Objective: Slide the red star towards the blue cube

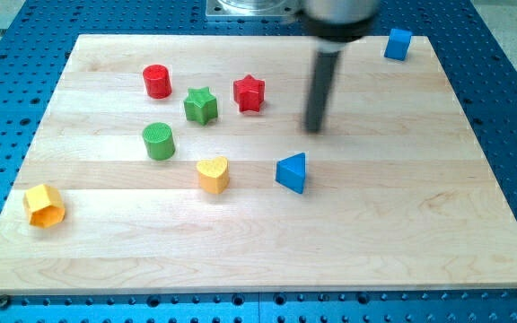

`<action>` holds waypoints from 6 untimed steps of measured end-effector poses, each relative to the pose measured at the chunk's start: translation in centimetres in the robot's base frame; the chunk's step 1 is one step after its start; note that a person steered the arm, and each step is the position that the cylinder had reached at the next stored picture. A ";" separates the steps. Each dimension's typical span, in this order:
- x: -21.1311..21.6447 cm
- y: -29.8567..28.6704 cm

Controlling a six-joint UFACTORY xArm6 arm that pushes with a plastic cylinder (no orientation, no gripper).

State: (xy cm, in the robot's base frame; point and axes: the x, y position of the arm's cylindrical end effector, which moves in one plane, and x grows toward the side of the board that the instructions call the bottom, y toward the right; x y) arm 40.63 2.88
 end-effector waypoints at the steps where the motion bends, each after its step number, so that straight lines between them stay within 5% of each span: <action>1: -3.2 -5.2; 4: -7.9 -9.7; 6: -8.2 4.3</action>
